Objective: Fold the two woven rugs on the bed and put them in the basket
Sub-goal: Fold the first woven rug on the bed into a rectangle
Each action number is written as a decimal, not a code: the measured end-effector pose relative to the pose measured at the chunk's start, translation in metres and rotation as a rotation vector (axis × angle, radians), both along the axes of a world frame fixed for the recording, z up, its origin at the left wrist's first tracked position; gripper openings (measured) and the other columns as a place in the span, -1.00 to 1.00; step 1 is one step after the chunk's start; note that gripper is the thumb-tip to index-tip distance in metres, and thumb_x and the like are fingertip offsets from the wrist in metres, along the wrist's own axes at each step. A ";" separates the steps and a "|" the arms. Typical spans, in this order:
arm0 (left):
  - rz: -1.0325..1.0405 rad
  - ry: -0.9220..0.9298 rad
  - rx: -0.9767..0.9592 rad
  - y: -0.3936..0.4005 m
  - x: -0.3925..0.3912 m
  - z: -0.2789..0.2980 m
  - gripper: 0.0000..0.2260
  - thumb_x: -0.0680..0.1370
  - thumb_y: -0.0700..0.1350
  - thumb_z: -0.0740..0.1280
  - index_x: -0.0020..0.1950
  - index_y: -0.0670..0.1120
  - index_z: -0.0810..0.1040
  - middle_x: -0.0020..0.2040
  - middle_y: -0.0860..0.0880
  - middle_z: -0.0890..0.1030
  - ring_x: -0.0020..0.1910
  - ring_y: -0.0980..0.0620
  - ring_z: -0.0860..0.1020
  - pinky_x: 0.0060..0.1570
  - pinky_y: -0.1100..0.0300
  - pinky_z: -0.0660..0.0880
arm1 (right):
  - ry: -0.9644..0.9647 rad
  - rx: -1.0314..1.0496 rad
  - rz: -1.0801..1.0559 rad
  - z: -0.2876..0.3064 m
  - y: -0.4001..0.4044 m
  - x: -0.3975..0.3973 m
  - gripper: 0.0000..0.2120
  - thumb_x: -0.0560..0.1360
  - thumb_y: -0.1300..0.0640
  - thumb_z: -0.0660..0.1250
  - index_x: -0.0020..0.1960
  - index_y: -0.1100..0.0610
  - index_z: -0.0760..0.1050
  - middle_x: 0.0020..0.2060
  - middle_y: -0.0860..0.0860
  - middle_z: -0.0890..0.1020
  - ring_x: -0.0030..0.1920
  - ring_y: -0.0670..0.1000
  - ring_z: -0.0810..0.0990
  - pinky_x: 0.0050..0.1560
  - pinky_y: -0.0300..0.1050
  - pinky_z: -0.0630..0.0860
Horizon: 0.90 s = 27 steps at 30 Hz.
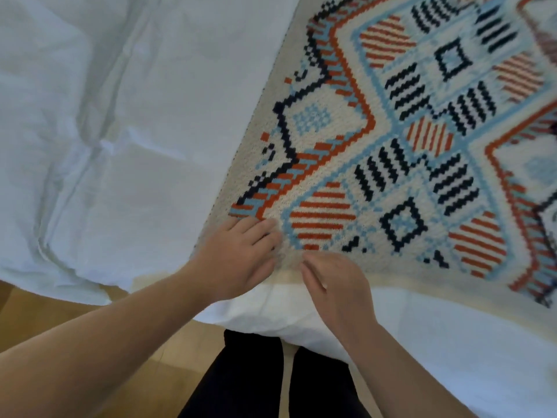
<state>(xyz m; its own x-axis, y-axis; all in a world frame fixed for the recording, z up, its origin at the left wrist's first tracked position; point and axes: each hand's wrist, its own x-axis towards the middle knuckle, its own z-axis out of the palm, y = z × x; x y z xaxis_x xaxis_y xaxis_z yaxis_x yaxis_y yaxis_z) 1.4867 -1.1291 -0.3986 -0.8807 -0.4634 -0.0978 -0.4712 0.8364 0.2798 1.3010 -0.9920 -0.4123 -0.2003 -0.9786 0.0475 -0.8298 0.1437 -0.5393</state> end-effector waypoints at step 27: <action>-0.395 -0.096 0.064 0.229 -0.399 -0.029 -0.52 0.60 0.15 0.15 0.40 -0.08 0.51 0.41 -0.13 0.50 0.44 -0.16 0.42 0.39 -0.15 0.37 | 0.180 0.113 -0.304 -0.022 0.260 -0.342 -0.60 0.34 -0.03 0.56 0.12 0.10 0.67 0.15 0.00 0.68 0.20 0.14 0.61 0.11 0.08 0.55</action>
<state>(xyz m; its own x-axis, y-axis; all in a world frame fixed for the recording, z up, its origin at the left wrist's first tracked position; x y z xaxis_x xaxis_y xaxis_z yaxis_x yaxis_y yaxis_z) 1.0876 -0.8997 -0.4279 -0.9751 -0.0820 -0.2058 -0.1440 0.9407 0.3072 0.9591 -0.7321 -0.4339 -0.4810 -0.8767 0.0036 -0.8200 0.4485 -0.3555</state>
